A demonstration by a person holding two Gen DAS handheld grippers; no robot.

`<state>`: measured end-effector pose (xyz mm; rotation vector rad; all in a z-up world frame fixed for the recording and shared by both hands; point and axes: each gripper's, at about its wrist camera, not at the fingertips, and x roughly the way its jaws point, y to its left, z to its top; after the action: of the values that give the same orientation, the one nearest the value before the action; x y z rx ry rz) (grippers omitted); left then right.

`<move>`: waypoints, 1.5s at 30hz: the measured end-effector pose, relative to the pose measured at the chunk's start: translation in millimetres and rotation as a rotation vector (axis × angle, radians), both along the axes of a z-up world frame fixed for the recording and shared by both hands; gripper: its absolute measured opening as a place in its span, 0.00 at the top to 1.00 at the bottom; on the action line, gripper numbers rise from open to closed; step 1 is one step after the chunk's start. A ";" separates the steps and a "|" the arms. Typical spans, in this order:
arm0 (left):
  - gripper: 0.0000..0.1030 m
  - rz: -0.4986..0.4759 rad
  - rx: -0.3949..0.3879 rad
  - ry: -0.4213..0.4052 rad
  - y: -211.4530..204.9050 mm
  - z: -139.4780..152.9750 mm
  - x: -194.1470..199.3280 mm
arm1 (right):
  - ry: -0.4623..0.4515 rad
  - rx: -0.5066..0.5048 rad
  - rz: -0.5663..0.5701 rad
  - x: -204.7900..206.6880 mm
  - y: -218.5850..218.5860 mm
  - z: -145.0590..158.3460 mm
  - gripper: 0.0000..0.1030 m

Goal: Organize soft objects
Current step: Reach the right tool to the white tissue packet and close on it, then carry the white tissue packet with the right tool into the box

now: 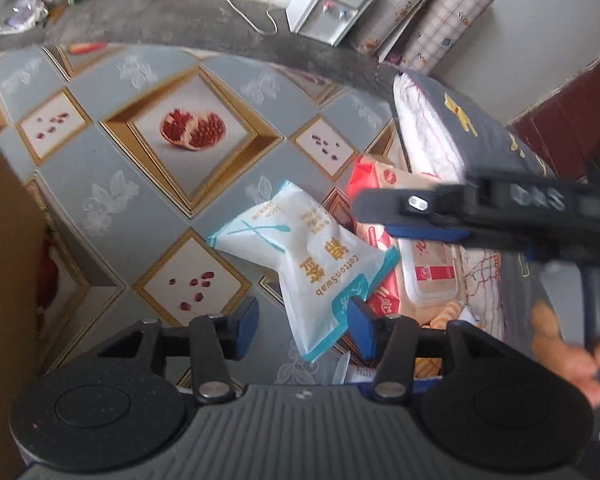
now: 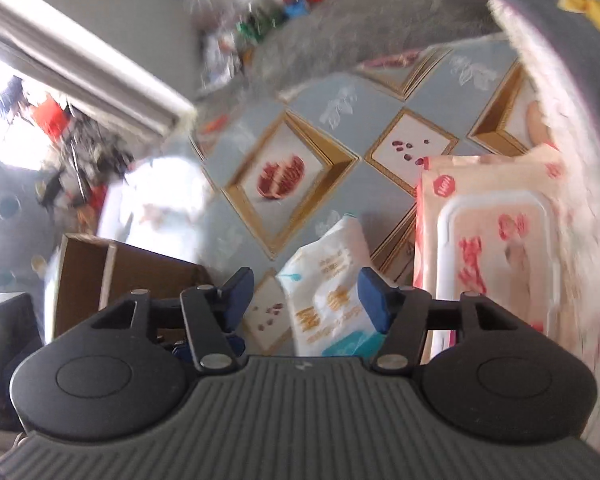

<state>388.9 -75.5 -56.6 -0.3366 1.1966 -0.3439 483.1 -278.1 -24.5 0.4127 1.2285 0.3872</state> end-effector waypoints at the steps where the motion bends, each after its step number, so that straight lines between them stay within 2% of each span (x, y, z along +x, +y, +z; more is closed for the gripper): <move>1: 0.49 -0.004 -0.008 0.014 -1.7 -4.0 3.7 | 0.011 -0.015 0.014 8.1 3.0 -3.8 0.44; 6: 0.49 -0.010 -0.034 0.097 -9.4 -27.7 21.6 | 0.060 -0.098 0.076 38.9 23.7 -25.5 0.40; 12: 0.50 0.017 -0.046 0.131 -9.4 -46.9 35.0 | 0.154 -0.188 0.171 48.6 51.6 -54.5 0.38; 15: 0.49 0.028 -0.075 0.136 -7.2 -52.8 39.1 | 0.134 -0.186 0.197 45.0 59.1 -53.3 0.35; 17: 0.50 0.033 -0.079 0.136 -6.7 -53.3 41.8 | 0.134 -0.169 0.199 42.0 59.8 -52.3 0.40; 18: 0.50 0.036 -0.081 0.133 -6.6 -52.9 42.7 | 0.135 -0.165 0.196 40.7 60.0 -52.6 0.46; 22: 0.62 0.054 -0.105 0.135 -6.2 -50.8 46.0 | 0.109 -0.133 0.161 35.8 57.2 -49.8 0.59; 25: 0.65 0.054 -0.096 0.117 -5.5 -44.4 43.9 | 0.089 -0.103 0.124 30.8 52.2 -39.1 0.65; 30: 0.65 0.052 -0.110 0.034 3.1 -10.3 29.1 | 0.023 -0.037 0.058 14.6 43.5 6.4 0.66; 36: 0.65 0.049 -0.084 -0.144 20.7 64.5 -12.9 | -0.107 0.060 0.024 -24.7 52.6 88.5 0.67; 41: 0.65 0.083 -0.054 -0.238 53.9 118.1 -60.2 | -0.185 0.129 0.061 -64.4 93.1 138.2 0.68; 45: 0.64 0.142 -0.013 -0.278 96.7 141.0 -99.2 | -0.183 0.209 0.096 -88.3 142.4 151.7 0.69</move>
<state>289.7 21.2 84.3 -0.3700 0.8932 -0.2658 394.8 -135.7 127.2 0.4867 1.0356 0.6258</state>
